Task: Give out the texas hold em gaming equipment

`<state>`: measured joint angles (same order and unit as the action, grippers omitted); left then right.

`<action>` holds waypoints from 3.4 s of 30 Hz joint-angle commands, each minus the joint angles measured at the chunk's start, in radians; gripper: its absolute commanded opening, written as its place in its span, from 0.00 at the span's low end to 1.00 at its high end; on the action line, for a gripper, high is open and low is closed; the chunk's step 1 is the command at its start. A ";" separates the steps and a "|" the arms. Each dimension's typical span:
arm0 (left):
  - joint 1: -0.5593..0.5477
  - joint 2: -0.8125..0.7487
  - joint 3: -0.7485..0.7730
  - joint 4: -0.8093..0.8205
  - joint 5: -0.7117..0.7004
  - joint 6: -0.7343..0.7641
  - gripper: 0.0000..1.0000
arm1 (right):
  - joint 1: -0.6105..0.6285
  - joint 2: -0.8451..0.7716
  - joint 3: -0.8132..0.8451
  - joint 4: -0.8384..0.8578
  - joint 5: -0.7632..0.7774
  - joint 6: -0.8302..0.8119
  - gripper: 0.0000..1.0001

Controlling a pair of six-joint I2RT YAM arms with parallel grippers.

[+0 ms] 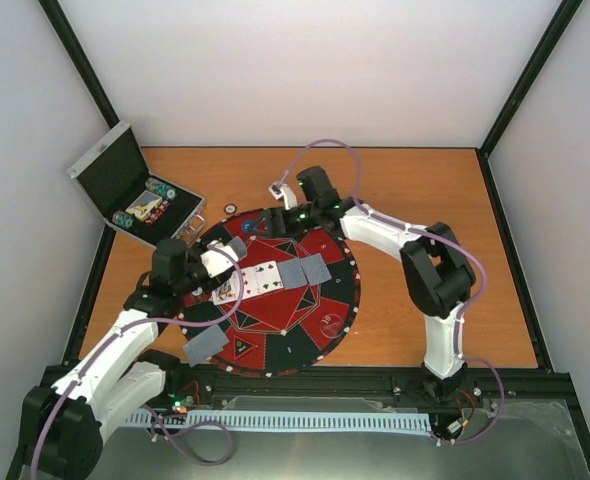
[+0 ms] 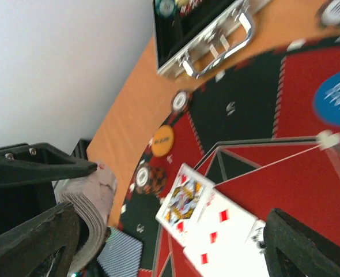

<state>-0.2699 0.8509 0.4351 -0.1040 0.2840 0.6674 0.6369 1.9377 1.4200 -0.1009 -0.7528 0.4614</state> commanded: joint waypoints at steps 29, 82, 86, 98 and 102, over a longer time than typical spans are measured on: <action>0.005 0.008 0.036 0.058 0.013 0.024 0.53 | 0.123 0.179 0.337 -0.345 -0.182 -0.132 0.03; 0.279 -0.145 -0.067 0.168 -0.041 -0.790 1.00 | -0.868 -0.132 -0.507 -0.185 0.052 -0.092 0.55; 0.289 -0.148 -0.070 0.175 -0.046 -0.795 1.00 | -0.881 -0.172 -0.526 -0.193 0.068 -0.096 0.98; 0.461 -0.171 -0.118 0.248 -0.108 -0.917 1.00 | -0.899 -0.625 -0.532 -0.107 0.559 -0.189 1.00; 0.463 -0.144 -0.175 0.371 -0.182 -0.940 1.00 | -0.883 -0.812 -0.743 0.269 0.604 -0.338 1.00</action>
<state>0.1833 0.6907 0.3016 0.1242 0.1772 -0.2184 -0.2581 1.2682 0.8459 -0.1772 -0.2859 0.2794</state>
